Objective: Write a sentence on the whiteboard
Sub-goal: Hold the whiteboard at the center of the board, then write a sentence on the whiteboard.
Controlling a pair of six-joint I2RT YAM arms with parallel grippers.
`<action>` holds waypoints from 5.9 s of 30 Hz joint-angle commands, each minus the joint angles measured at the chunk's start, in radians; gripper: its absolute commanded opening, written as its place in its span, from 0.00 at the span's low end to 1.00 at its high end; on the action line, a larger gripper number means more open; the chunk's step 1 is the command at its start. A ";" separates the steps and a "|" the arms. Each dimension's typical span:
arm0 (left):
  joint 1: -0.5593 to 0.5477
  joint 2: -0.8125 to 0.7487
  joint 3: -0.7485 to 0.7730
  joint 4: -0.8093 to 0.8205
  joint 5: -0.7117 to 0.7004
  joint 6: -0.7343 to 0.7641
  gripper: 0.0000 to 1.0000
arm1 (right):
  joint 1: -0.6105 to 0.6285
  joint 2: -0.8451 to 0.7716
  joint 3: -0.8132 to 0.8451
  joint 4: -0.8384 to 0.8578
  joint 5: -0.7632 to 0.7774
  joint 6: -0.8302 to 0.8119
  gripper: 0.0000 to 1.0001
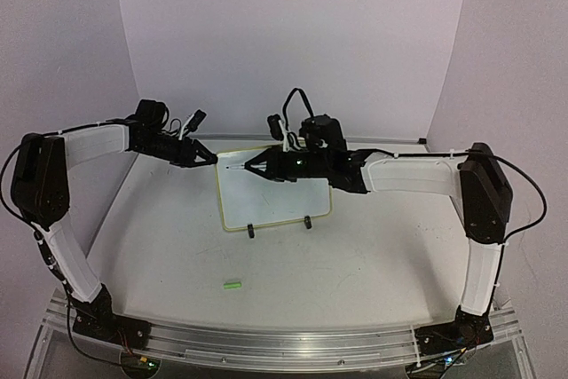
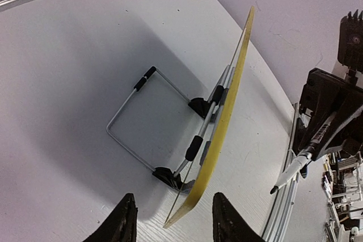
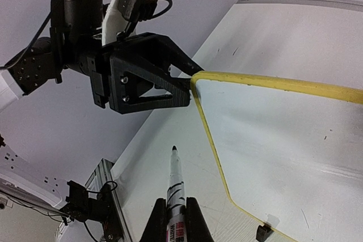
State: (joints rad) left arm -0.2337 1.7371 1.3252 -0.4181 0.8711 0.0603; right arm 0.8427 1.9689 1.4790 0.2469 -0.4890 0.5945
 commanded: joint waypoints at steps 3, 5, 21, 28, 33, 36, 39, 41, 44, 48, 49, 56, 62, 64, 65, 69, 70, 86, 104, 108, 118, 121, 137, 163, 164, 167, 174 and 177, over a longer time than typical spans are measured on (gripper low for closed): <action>0.005 0.040 0.069 0.024 0.109 0.003 0.32 | -0.007 0.015 0.041 0.031 0.040 -0.003 0.00; 0.005 0.048 0.074 0.017 0.124 0.012 0.28 | -0.008 0.016 0.043 0.031 0.047 -0.001 0.00; 0.005 0.055 0.043 -0.041 0.104 0.148 0.00 | -0.013 0.067 0.104 0.032 0.045 -0.010 0.00; 0.005 0.042 0.025 -0.050 0.094 0.198 0.00 | -0.016 0.088 0.136 0.032 0.059 -0.004 0.00; 0.005 0.039 0.018 -0.061 0.091 0.216 0.00 | -0.016 0.111 0.160 0.031 0.051 -0.001 0.00; 0.005 0.040 0.020 -0.065 0.088 0.222 0.00 | -0.018 0.123 0.168 0.031 0.050 0.000 0.00; 0.005 0.039 0.020 -0.068 0.089 0.226 0.00 | -0.018 0.134 0.174 0.032 0.052 0.004 0.00; 0.005 0.040 0.020 -0.069 0.088 0.227 0.00 | -0.018 0.138 0.178 0.032 0.052 0.006 0.00; 0.005 0.041 0.021 -0.072 0.085 0.228 0.00 | -0.018 0.144 0.183 0.032 0.052 0.005 0.00; 0.005 0.044 0.025 -0.077 0.085 0.231 0.00 | -0.019 0.149 0.189 0.034 0.050 0.005 0.00; 0.005 0.044 0.025 -0.077 0.084 0.232 0.00 | -0.019 0.151 0.192 0.034 0.050 0.006 0.00; 0.005 0.048 0.030 -0.082 0.080 0.233 0.00 | -0.019 0.173 0.203 0.034 0.054 0.015 0.00; 0.004 0.048 0.032 -0.085 0.080 0.235 0.00 | -0.019 0.178 0.193 0.034 0.083 0.022 0.00; 0.005 0.048 0.032 -0.086 0.081 0.236 0.00 | -0.018 0.174 0.182 0.034 0.094 0.021 0.00; 0.004 0.048 0.033 -0.086 0.080 0.236 0.00 | -0.018 0.172 0.175 0.034 0.099 0.021 0.00; 0.005 0.047 0.034 -0.087 0.081 0.236 0.00 | -0.019 0.159 0.141 0.034 0.107 0.021 0.00; 0.005 0.047 0.034 -0.087 0.080 0.236 0.00 | -0.019 0.156 0.132 0.035 0.107 0.021 0.00; 0.005 0.046 0.035 -0.090 0.078 0.236 0.00 | -0.018 0.103 0.041 0.107 0.029 0.025 0.00; 0.004 0.043 0.037 -0.096 0.075 0.238 0.00 | -0.009 0.101 0.092 0.176 0.032 0.022 0.00; 0.004 0.044 0.037 -0.096 0.075 0.239 0.00 | -0.009 0.121 0.113 0.161 0.043 0.020 0.00; 0.004 0.043 0.039 -0.100 0.075 0.239 0.00 | -0.009 0.156 0.148 0.128 0.052 0.012 0.00; 0.004 0.044 0.039 -0.100 0.075 0.238 0.00 | -0.009 0.162 0.152 0.123 0.051 0.010 0.00; 0.003 0.042 0.039 -0.101 0.071 0.240 0.00 | -0.009 0.151 0.120 0.105 0.141 0.029 0.00; 0.001 0.036 0.039 -0.104 0.072 0.239 0.00 | -0.005 0.118 0.015 0.116 0.133 0.025 0.00; 0.001 0.036 0.039 -0.104 0.072 0.239 0.00 | -0.004 0.124 0.019 0.112 0.128 0.024 0.00; -0.002 0.036 0.038 -0.104 0.069 0.239 0.00 | 0.002 0.141 0.038 0.097 0.119 0.017 0.00; -0.005 0.033 0.039 -0.105 0.066 0.239 0.00 | 0.011 0.163 0.051 0.084 0.116 0.014 0.00; -0.006 0.032 0.039 -0.104 0.067 0.239 0.00 | 0.012 0.170 0.059 0.084 0.114 0.014 0.00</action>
State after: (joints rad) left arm -0.2327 1.7889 1.3518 -0.4755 0.9686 0.2806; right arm 0.8558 2.1072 1.4955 0.3430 -0.3917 0.6182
